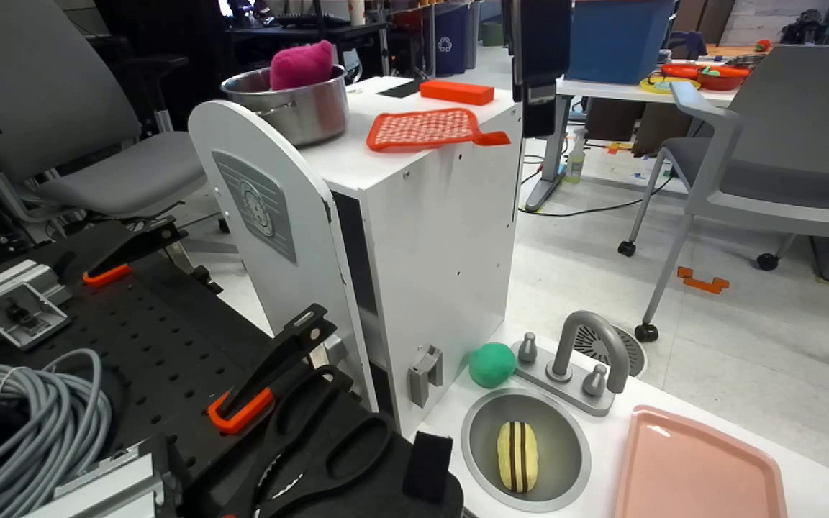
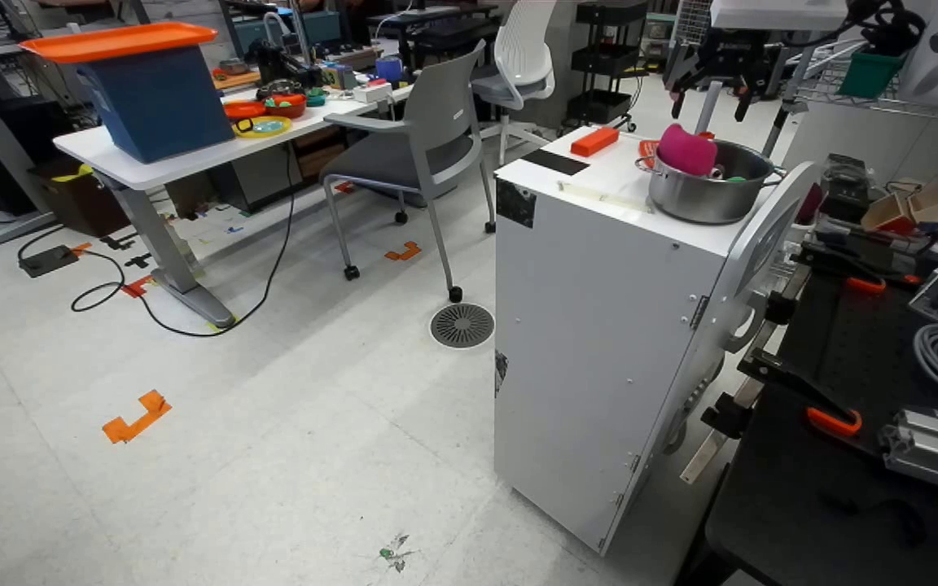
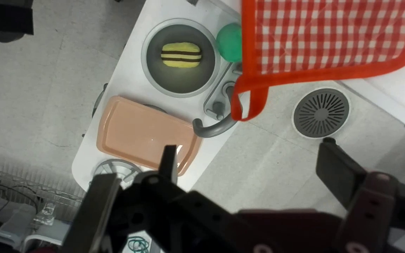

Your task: Pick up the items on top of the cabinet and put them in the pot.

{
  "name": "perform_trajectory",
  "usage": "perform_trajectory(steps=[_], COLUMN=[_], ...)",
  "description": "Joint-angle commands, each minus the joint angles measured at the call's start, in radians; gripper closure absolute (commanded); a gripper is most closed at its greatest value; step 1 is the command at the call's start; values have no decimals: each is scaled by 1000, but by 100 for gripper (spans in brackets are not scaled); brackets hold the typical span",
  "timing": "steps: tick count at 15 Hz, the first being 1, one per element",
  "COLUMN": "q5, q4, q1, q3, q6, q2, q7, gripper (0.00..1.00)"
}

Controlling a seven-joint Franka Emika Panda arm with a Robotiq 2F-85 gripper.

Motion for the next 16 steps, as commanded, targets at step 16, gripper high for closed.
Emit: perform_trajectory(steps=[16], q5=[-1], q4=[-15], q1=[36], q3=[17], q6=[-65], q2=[-66], q7=[218], gripper=[0])
